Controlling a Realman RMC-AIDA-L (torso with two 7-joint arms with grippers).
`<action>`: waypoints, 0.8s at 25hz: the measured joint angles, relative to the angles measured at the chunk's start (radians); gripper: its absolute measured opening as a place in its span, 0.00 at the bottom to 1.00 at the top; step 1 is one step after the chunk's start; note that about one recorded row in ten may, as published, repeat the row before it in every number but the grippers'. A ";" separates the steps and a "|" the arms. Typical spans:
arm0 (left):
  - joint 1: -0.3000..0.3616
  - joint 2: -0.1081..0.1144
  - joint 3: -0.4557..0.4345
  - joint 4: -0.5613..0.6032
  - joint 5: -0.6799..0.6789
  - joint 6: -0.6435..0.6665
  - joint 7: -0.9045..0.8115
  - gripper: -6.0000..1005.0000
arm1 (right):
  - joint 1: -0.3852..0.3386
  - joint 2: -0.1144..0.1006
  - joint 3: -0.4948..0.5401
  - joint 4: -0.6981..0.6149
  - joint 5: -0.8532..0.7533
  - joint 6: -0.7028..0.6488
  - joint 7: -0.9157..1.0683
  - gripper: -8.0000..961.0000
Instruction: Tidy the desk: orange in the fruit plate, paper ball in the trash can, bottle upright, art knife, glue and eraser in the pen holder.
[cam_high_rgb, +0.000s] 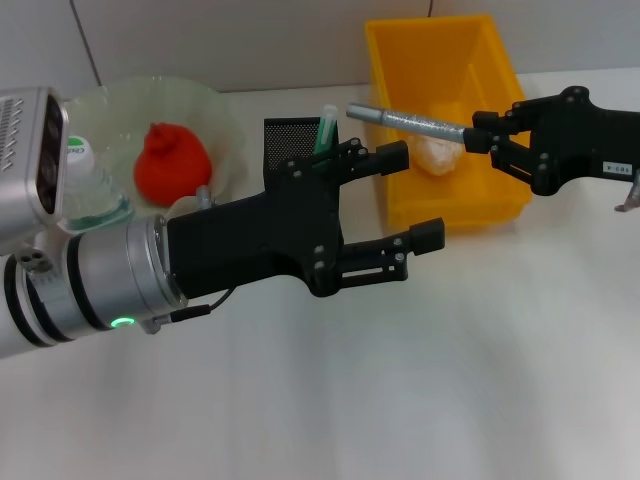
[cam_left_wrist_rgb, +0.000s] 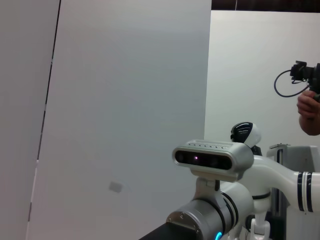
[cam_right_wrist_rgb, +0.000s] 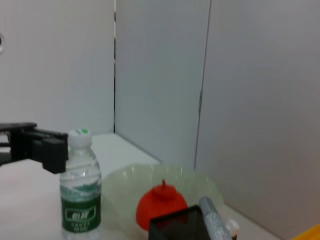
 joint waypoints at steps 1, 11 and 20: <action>-0.003 -0.001 0.001 0.000 0.000 0.001 0.000 0.81 | 0.006 0.000 0.000 -0.035 -0.046 -0.005 0.049 0.16; -0.026 -0.007 0.024 0.000 0.038 -0.001 -0.001 0.81 | 0.053 -0.005 0.007 -0.146 -0.149 -0.068 0.192 0.16; -0.023 -0.008 0.026 0.001 0.047 0.002 0.009 0.81 | 0.141 -0.008 0.003 -0.222 -0.280 -0.109 0.321 0.16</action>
